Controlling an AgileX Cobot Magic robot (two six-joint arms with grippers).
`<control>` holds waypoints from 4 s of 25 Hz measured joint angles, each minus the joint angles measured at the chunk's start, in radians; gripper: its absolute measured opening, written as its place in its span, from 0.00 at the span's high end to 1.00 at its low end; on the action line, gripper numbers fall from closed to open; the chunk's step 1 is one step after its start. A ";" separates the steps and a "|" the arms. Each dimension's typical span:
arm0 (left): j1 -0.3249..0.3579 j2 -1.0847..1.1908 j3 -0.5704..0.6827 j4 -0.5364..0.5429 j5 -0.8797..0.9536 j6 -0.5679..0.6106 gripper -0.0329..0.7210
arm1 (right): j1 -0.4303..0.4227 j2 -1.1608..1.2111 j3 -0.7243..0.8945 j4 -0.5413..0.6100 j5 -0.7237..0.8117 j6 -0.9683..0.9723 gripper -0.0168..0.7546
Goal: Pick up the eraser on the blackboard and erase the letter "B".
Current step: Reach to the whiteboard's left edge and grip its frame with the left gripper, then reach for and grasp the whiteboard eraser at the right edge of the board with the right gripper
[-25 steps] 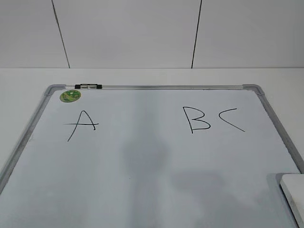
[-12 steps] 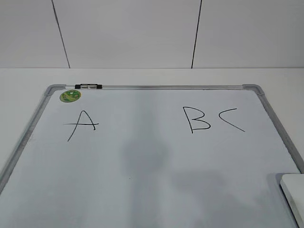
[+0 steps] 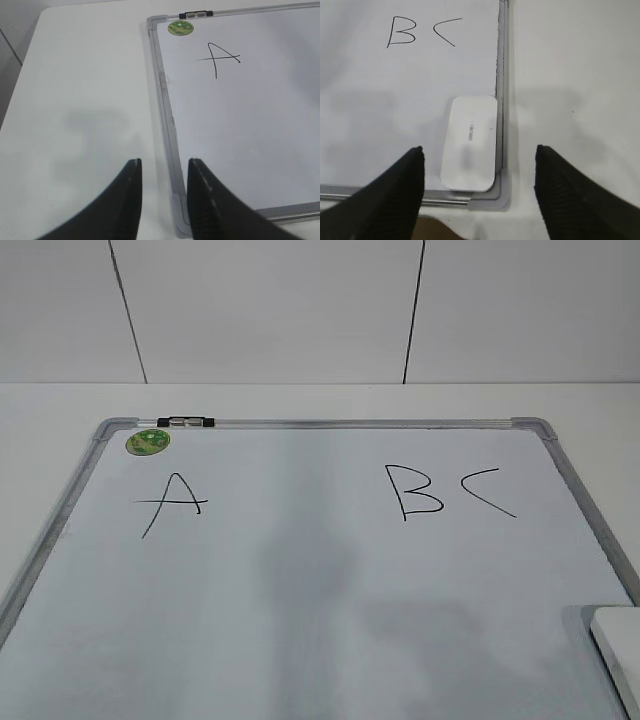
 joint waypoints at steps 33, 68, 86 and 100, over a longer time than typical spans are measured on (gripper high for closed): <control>0.000 1.380 -0.640 0.025 0.029 -0.044 0.64 | 0.000 0.843 -0.342 0.097 0.069 0.199 0.29; -0.025 1.892 -0.767 -0.038 -0.118 0.040 0.64 | 0.000 0.853 -0.342 0.111 0.066 0.201 0.29; -0.046 1.943 -0.769 -0.001 -0.156 0.057 0.64 | 0.000 0.853 -0.342 0.111 0.066 0.202 0.29; -0.046 1.960 -0.772 -0.001 -0.153 0.059 0.64 | 0.000 0.853 -0.342 0.105 0.066 0.202 0.29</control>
